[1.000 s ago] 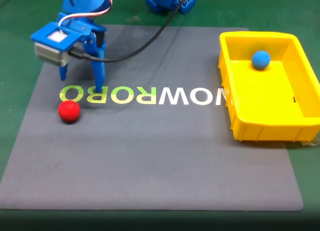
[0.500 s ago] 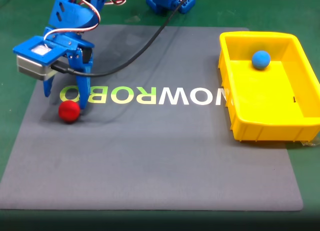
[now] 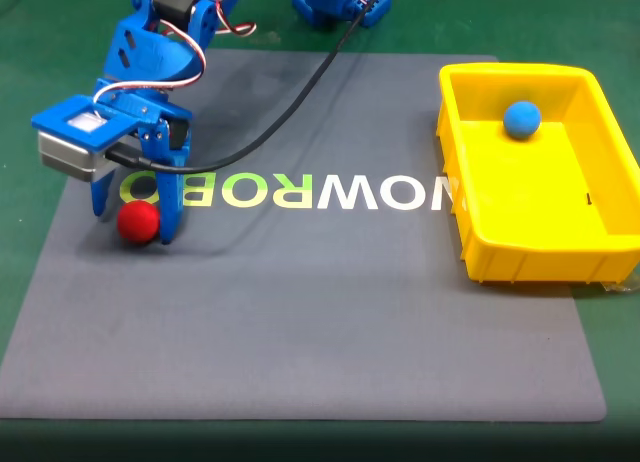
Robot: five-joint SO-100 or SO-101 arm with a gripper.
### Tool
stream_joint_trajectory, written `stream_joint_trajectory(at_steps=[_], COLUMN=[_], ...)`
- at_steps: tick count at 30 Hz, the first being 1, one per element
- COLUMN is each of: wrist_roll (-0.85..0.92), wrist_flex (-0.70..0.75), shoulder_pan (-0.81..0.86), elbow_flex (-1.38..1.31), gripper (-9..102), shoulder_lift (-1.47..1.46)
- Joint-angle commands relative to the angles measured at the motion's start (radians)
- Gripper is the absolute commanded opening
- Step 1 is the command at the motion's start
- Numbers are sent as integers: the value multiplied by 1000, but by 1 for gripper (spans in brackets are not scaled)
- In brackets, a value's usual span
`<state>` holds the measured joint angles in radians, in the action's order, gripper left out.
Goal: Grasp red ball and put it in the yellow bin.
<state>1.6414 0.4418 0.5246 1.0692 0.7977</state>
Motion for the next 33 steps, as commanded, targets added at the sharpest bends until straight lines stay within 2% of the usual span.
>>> stream_joint_trajectory(at_steps=[1,5,7,10,22,28,33], wrist_roll=[-23,-25,-25,-29,-55,-107,-147], wrist_flex=[-41,-60,-60,-60,-28,17,44], shoulder_pan=[-21,-28,-31,-34,-46,-98,-227], elbow_flex=[-92,-95,-95,-95,-84,-34,124], gripper=[31,30,26,0,0,0,0], shoulder_lift=[3,-17,-20,-23,54,298,597])
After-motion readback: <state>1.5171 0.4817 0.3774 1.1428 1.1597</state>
